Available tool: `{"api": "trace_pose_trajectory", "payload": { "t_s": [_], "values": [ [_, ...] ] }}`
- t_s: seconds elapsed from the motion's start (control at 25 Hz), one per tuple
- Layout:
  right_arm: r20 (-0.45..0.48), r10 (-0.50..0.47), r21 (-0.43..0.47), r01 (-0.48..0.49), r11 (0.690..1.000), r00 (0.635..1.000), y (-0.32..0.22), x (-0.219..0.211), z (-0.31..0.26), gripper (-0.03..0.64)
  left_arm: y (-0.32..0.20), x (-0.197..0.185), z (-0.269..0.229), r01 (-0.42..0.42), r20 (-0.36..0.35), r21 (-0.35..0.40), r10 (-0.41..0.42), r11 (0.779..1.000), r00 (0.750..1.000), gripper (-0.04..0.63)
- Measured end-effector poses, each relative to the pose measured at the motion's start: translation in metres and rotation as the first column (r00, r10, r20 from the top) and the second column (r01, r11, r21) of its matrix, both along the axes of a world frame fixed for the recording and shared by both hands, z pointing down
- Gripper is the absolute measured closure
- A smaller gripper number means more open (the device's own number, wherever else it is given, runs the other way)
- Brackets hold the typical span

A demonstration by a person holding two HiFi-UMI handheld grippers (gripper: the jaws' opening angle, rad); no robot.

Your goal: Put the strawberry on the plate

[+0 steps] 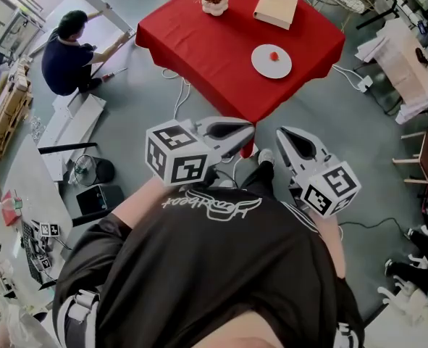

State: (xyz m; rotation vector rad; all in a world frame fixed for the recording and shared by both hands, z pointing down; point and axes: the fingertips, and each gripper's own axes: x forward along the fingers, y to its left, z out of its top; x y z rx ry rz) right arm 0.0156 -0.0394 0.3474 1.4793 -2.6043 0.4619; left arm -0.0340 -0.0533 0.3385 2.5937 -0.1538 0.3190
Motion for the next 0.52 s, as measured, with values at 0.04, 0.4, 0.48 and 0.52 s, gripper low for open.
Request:
{"api": "trace_pose_trajectory", "payload": {
  "t_s": [0.04, 0.4, 0.48, 0.52],
  "values": [
    [0.0, 0.0, 0.001, 0.0, 1.0, 1.0, -0.0003, 0.0002, -0.0002, 0.609, -0.0003, 0.0, 0.0002, 0.001, 0.001, -0.001, -0.001, 1.0, 1.0, 0.588],
    [0.003, 0.001, 0.001, -0.001, 1.0, 1.0, -0.0052, 0.0006, -0.0006, 0.609, -0.0041, -0.0007, 0.0012, 0.006, 0.002, -0.006, -0.006, 1.0, 1.0, 0.588],
    [0.002, 0.001, 0.002, -0.001, 1.0, 1.0, -0.0056, 0.0017, -0.0001, 0.609, -0.0043, 0.0004, 0.0018, 0.007, 0.002, -0.006, -0.007, 1.0, 1.0, 0.588],
    [0.002, 0.001, 0.002, -0.001, 1.0, 1.0, -0.0058, 0.0025, 0.0003, 0.609, -0.0044, 0.0011, 0.0021, 0.007, 0.002, -0.005, -0.007, 1.0, 1.0, 0.588]
  ]
}}
